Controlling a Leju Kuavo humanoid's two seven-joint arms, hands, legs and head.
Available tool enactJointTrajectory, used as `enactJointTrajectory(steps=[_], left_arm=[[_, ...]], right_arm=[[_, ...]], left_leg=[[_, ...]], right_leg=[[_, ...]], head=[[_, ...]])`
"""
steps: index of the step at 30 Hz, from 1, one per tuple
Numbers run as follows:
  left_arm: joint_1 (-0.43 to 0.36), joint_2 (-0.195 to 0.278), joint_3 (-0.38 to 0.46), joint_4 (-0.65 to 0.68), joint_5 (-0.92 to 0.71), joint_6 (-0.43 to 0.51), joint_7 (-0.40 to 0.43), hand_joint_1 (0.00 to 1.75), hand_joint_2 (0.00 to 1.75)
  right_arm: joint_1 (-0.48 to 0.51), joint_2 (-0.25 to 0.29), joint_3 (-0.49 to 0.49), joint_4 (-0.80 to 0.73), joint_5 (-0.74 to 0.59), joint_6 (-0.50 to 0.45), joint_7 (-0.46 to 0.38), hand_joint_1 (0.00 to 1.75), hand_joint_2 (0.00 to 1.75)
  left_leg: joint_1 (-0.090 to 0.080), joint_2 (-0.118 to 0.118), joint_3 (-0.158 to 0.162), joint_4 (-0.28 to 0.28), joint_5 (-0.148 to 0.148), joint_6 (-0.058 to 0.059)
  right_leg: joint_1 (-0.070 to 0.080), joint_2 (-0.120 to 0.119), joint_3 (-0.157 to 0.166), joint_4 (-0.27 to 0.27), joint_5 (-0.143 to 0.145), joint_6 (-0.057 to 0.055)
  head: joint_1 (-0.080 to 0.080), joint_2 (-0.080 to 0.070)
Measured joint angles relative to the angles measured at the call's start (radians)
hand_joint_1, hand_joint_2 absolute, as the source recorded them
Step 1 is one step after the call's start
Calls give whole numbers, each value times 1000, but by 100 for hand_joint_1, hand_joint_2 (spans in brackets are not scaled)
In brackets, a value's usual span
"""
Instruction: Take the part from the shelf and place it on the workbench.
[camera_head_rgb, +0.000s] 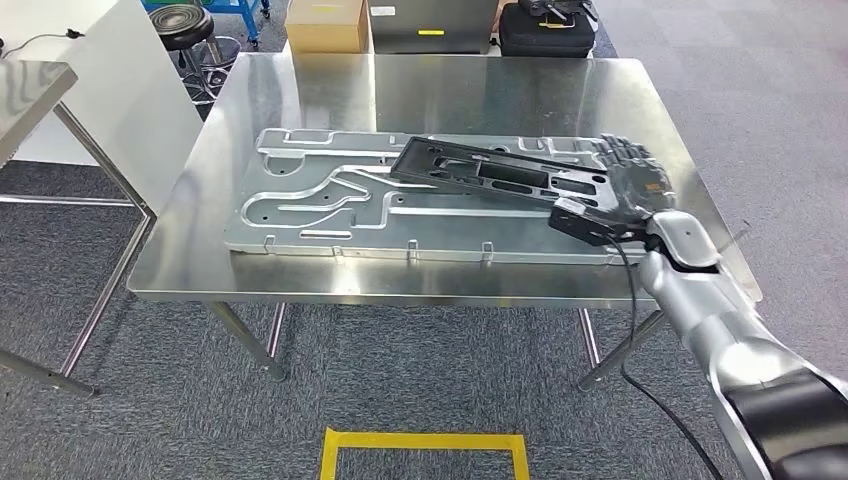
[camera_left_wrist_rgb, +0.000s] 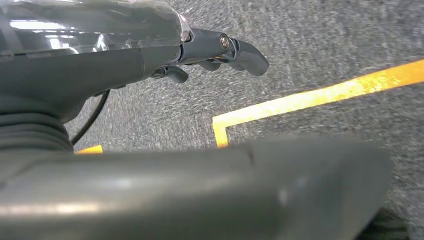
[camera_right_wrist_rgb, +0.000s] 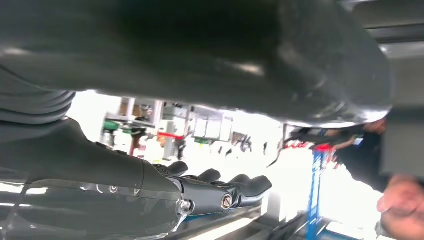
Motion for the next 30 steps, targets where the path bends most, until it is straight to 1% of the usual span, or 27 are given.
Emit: enactJointTrajectory(steps=[1, 4, 5, 6, 7, 8, 9, 10, 11, 12, 13, 14, 15, 16, 17, 18, 19, 20, 21, 22, 24, 25, 26, 27, 28, 29, 30], left_arm=[[3, 0, 2, 0, 1, 0, -1, 0, 0], [11, 0, 3, 0, -5, -1, 1, 0, 0], [12, 1, 3, 0, -9, -1, 1, 0, 0], [13, 1, 3, 0, -13, -1, 2, 0, 0], [13, 1, 3, 0, -16, -1, 2, 0, 0], [14, 1, 3, 0, -18, -1, 2, 0, 0], [14, 1, 3, 0, -20, -1, 2, 0, 0], [15, 1, 3, 0, -23, -1, 2, 0, 0], [15, 1, 3, 0, -24, -1, 2, 0, 0], [14, 1, 3, 0, -26, -1, 1, 0, 0], [13, 0, 3, 0, -27, 0, 0, 0, 0], [11, 0, 3, 0, -26, 1, -1, 0, 0], [9, -2, 3, 0, -26, 3, -1, 0, 0], [7, -3, 3, 0, -25, 5, -1, 0, 0], [5, -4, 3, 0, -25, 7, 0, 0, 0], [3, -7, 3, 0, -24, 8, 2, 0, 0], [2, -9, 3, 0, -24, 8, 5, 0, 0], [1, -10, 3, 0, -23, 9, 9, 0, 0], [0, -12, 3, 0, -23, 10, 14, 0, 0], [1, -12, 3, 0, -23, 10, 18, 0, 0], [0, -13, 3, 0, -24, 14, 24, 0, 0], [0, -14, 3, 0, -26, 17, 26, 0, 0], [0, -14, 3, 0, -27, 19, 29, 0, 0], [-1, -14, 3, 0, -29, 22, 31, 0, 0], [-1, -14, 3, 0, -31, 24, 33, 0, 0], [-1, -14, 3, 0, -33, 25, 34, 0, 0], [-3, -14, 2, 0, -35, 26, 34, 0, 0]], right_arm=[[58, -29, -45, -64, 4, -5, -5, 0, 0], [260, -92, -199, -263, 36, -27, -13, 0, 0], [343, -106, -261, -341, 46, -33, -19, 0, 0], [429, -117, -324, -416, 58, -37, -27, 0, 0], [511, -122, -386, -489, 74, -40, -36, 0, 0], [587, -122, -444, -556, 94, -45, -44, 0, 0], [655, -116, -493, -615, 123, -58, -49, 0, 0], [716, -104, -536, -669, 159, -79, -51, 0, 0], [770, -86, -571, -714, 197, -107, -51, 0, 0], [817, -62, -600, -753, 230, -141, -50, 0, 0], [857, -34, -623, -786, 254, -176, -52, 0, 0], [889, -5, -641, -813, 267, -211, -56, 0, 0], [913, 26, -656, -836, 270, -245, -63, 0, 0], [931, 55, -671, -852, 263, -273, -73, 0, 0], [943, 88, -690, -862, 242, -296, -90, 0, 0], [950, 121, -712, -865, 209, -309, -114, 0, 0], [951, 156, -737, -857, 167, -316, -146, 0, 0], [945, 195, -765, -837, 120, -320, -188, 0, 0], [935, 234, -795, -807, 77, -321, -236, 0, 0], [921, 275, -830, -768, 40, -322, -294, 0, 0], [883, 354, -923, -675, -15, -323, -409, 0, 0], [860, 390, -980, -618, -47, -323, -451, 0, 0], [835, 422, -1042, -554, -80, -323, -476, 0, 0], [812, 448, -1106, -483, -106, -323, -487, 0, 0], [790, 471, -1175, -408, -116, -323, -489, 0, 0], [769, 490, -1243, -336, -108, -323, -486, 0, 0], [751, 507, -1315, -265, -85, -323, -470, 0, 0]], left_leg=[[-1, -3, 18, -32, 6, 6], [-6, -8, 11, -37, 24, 34], [-6, -9, 6, -39, 34, 44], [-5, -9, -2, -42, 46, 53], [-5, -9, -12, -44, 58, 60], [-8, -9, -25, -43, 68, 64], [-11, -9, -39, -42, 77, 67], [-15, -8, -54, -41, 87, 68], [-18, -6, -68, -40, 96, 68], [-22, -4, -83, -39, 105, 67], [-24, -1, -96, -38, 114, 66], [-26, 2, -106, -36, 122, 65], [-29, 4, -113, -36, 130, 61], [-30, 7, -116, -37, 138, 56], [-29, 9, -115, -39, 146, 50], [-27, 12, -114, -44, 155, 43], [-26, 13, -113, -48, 163, 37], [-24, 14, -115, -45, 158, 30], [-23, 14, -120, -31, 133, 25], [-23, 13, -129, 0, 89, 20], [-19, 12, -152, 115, -24, 12], [-19, 12, -159, 176, -55, 8], [-18, 12, -157, 220, -57, 5], [-17, 12, -142, 236, -34, 3], [-16, 12, -109, 218, 1, 1], [-15, 12, -60, 167, 25, 0], [-16, 10, 3, 86, 22, 1]], right_leg=[[1, -2, -3, 2, 5, 7], [-2, -4, -2, -5, 21, 31], [-5, 1, -4, 0, 7, 37], [-7, 6, -13, 23, -26, 41], [-8, 13, -28, 67, -76, 44], [-8, 20, -47, 130, -133, 46], [-8, 23, -64, 200, -179, 47], [-7, 25, -73, 258, -204, 47], [-7, 26, -67, 290, -207, 45], [-7, 27, -42, 285, -191, 42], [-6, 27, 1, 245, -169, 36], [-4, 26, 59, 178, -155, 28], [-1, 25, 118, 99, -158, 21], [4, 25, 162, 40, -164, 14], [9, 24, 189, -1, -173, 6], [15, 24, 197, -19, -173, 0], [15, 25, 193, -23, -161, -8], [14, 24, 188, -32, -149, -16], [12, 24, 179, -38, -133, -23], [9, 24, 167, -44, -117, -29], [9, 26, 130, -44, -86, -34], [9, 26, 109, -41, -71, -32], [8, 26, 87, -38, -56, -31], [8, 24, 66, -34, -43, -28], [7, 22, 45, -28, -32, -25], [6, 21, 26, -20, -21, -22], [6, 21, 9, -11, -12, -17]], head=[[0, 0], [0, 0], [0, 0], [1, 0], [1, 0], [1, 0], [1, 0], [1, 0], [1, 0], [1, 0], [1, 0], [1, 0], [1, 0], [0, 0], [0, 0], [-1, 0], [-1, 0], [-1, 0], [-1, 0], [-1, 0], [-1, 0], [-1, 0], [-1, 0], [-1, 0], [-1, 0], [-1, 0], [-1, 0]])
